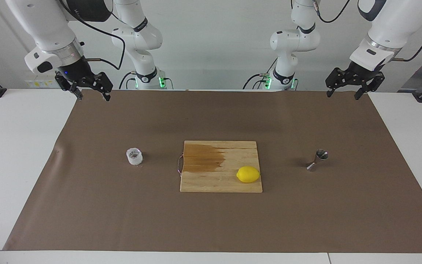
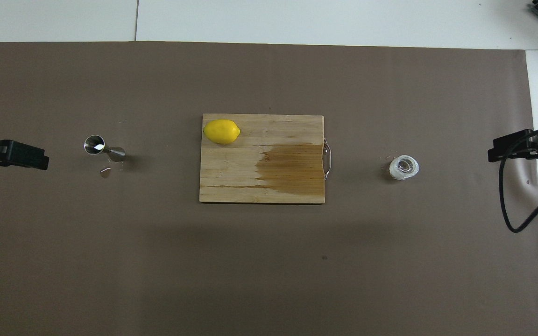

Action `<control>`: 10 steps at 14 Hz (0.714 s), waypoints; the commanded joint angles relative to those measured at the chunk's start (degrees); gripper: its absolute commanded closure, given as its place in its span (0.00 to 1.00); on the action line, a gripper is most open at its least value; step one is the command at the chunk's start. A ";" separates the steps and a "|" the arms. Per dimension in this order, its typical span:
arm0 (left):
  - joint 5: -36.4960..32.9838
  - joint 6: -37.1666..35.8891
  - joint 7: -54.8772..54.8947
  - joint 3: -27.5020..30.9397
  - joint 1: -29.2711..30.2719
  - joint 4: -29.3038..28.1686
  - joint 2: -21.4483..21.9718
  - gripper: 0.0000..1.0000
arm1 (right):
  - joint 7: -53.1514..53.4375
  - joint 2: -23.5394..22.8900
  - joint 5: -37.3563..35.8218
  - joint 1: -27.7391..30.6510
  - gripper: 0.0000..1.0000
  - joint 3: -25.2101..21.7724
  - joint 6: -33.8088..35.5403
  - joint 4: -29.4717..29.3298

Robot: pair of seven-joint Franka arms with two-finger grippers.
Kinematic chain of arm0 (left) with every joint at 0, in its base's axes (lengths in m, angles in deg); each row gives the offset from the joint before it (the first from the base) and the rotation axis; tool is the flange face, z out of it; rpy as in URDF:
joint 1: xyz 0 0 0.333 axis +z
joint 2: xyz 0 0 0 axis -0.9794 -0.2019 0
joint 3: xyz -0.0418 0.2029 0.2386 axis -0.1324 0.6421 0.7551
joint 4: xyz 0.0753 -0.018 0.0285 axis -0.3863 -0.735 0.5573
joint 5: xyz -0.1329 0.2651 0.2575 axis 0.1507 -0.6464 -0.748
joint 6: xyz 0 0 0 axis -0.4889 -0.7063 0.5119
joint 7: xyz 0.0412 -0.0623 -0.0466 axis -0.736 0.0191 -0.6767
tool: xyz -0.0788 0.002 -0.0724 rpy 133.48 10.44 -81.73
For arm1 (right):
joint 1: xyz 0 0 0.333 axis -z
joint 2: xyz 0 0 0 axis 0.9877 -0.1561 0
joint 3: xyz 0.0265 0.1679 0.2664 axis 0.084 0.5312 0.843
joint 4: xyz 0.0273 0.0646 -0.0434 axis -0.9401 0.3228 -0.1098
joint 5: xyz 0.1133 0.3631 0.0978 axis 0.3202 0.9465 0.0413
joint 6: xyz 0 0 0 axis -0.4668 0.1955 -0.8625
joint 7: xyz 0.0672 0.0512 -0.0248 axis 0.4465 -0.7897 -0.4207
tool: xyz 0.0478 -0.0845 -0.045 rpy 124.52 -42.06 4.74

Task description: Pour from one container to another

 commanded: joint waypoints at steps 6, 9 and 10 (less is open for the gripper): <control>2.01 0.18 1.49 -0.09 1.41 -1.64 1.35 0.00 | 0.43 0.05 -0.48 0.47 0.00 0.38 0.57 -0.36; 1.84 -0.52 1.05 -0.35 1.15 -1.64 1.44 0.00 | 0.43 0.05 -0.48 0.47 0.00 0.38 0.57 -0.45; 1.83 -0.61 -0.26 -0.35 1.14 -1.55 1.44 0.00 | 0.43 0.05 -0.48 0.47 0.00 0.38 0.57 -0.45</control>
